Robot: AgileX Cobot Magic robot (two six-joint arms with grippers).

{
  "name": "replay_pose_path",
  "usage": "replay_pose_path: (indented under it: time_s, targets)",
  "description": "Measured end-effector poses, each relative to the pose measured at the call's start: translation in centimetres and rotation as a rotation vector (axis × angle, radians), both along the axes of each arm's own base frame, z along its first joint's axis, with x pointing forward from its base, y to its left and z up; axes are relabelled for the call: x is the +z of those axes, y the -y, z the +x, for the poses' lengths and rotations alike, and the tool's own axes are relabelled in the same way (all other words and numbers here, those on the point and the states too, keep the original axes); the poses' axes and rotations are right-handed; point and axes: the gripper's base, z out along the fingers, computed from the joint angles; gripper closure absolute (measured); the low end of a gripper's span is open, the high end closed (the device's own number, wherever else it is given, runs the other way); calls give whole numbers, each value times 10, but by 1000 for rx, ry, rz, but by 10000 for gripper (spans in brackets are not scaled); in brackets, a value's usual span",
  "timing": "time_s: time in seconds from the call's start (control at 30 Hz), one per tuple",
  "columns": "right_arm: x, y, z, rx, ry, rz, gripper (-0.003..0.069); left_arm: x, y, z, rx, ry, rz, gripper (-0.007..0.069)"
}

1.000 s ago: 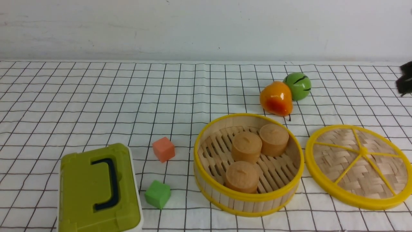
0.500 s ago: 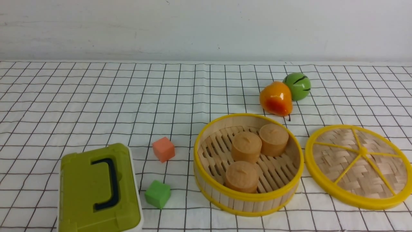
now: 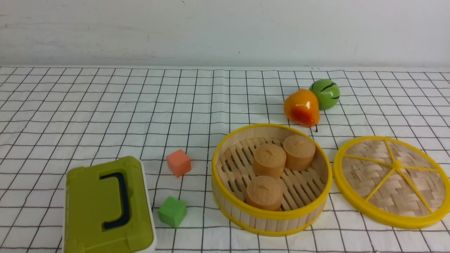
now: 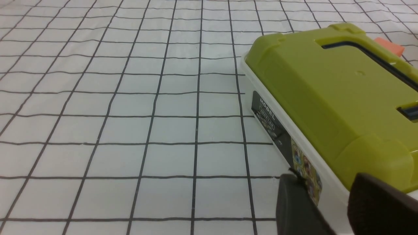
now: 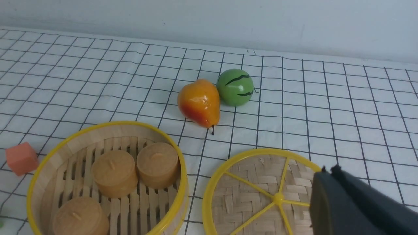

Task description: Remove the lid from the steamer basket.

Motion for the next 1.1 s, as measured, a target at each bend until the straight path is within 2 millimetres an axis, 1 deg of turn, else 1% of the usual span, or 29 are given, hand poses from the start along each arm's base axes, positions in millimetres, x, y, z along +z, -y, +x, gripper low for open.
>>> replay_pose_path:
  time_s: [0.13,0.27,0.3,0.37,0.5,0.53,0.6,0.63,0.67,0.7,0.73,0.77,0.87,0.93,1.1]
  targets:
    - [-5,-1,0,4,-15,12,673,0,0,0,0,0,0,385]
    - [-23,1,-7,-12,1,-36,673,0,0,0,0,0,0,385]
    - [-30,2,-13,-25,26,-63,673,0,0,0,0,0,0,385]
    - [-45,3,-24,-53,64,-70,676,0,0,0,0,0,0,385]
    - [-88,7,-47,-115,135,-49,681,0,0,0,0,0,0,385]
    - [-102,7,-54,-128,167,-41,681,0,0,0,0,0,0,385]
    - [-124,8,-65,-138,212,-47,681,0,0,0,0,0,0,385]
    - [-128,8,-65,-138,201,-49,681,0,0,0,0,0,0,385]
    - [-150,9,-73,-144,234,-51,681,0,0,0,0,0,0,385]
    - [-162,9,-76,-146,243,-47,681,0,0,0,0,0,0,385]
    - [-162,9,-77,-147,251,-48,681,0,0,0,0,0,0,385]
    - [-183,9,-80,-151,245,-36,681,0,0,0,0,0,0,385]
    - [-203,9,-83,-157,238,-15,681,0,0,0,0,0,0,385]
    - [-225,9,-85,-167,204,19,681,0,0,0,0,0,0,385]
    - [-233,9,-86,-178,141,30,681,0,0,0,0,0,0,385]
